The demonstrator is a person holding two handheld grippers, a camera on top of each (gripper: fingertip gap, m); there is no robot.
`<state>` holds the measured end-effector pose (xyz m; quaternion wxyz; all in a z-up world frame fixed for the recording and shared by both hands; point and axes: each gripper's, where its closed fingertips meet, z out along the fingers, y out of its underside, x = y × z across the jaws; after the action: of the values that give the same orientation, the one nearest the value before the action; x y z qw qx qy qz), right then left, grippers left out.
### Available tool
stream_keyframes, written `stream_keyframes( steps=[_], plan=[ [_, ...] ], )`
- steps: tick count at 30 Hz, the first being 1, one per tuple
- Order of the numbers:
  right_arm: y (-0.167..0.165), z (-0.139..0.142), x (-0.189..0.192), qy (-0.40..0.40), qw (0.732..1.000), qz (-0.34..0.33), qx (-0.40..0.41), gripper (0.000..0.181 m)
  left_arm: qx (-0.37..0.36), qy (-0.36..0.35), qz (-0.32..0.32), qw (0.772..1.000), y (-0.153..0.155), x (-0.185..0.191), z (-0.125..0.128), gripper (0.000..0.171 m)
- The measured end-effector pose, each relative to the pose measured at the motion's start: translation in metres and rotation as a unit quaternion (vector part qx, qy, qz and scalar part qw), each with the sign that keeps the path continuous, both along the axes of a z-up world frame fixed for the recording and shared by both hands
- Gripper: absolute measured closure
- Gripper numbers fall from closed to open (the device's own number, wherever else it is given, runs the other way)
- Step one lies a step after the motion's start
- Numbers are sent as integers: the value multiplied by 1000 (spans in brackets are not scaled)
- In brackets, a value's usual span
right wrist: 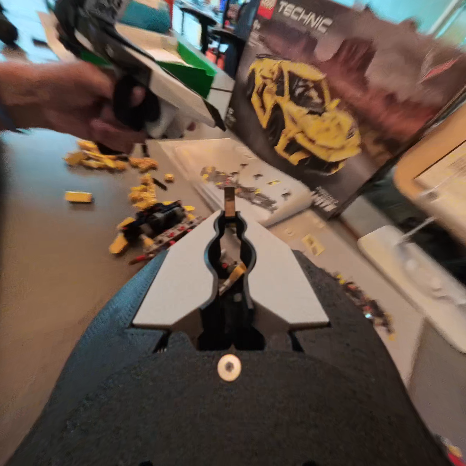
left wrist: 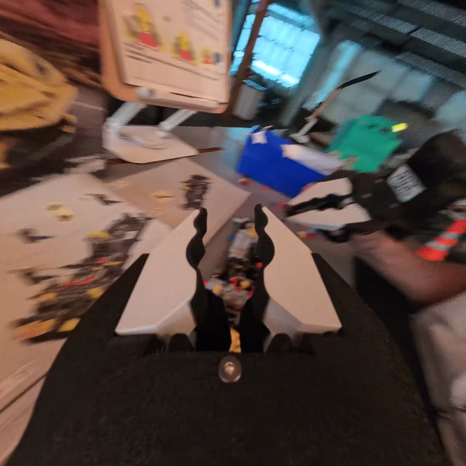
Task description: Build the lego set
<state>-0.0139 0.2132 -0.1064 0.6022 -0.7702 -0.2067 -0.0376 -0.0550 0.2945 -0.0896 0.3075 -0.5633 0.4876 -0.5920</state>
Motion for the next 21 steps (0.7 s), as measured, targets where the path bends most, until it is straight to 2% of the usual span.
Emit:
stream_keyframes(
  steps=[2,5,11,16,18,21],
  plan=[
    [7,0,-4,-58,998,-23,19,174,-56,-7,-59,997,-27,5,4,135],
    [11,3,-16,-85,995,-32,43,174,-84,16,-117,989,-56,10,-5,136],
    [11,2,-21,-222,971,-50,67,174,-89,31,-163,982,-80,12,-12,154],
    [9,9,-25,-354,926,-74,109,174,-95,23,-177,979,-87,11,-11,162],
    [7,10,-28,-368,918,-75,125,174,-90,15,-190,977,-88,8,-10,163],
    [3,16,-31,-335,929,-70,141,174,-92,-6,-203,975,-92,5,-4,164]
  ],
)
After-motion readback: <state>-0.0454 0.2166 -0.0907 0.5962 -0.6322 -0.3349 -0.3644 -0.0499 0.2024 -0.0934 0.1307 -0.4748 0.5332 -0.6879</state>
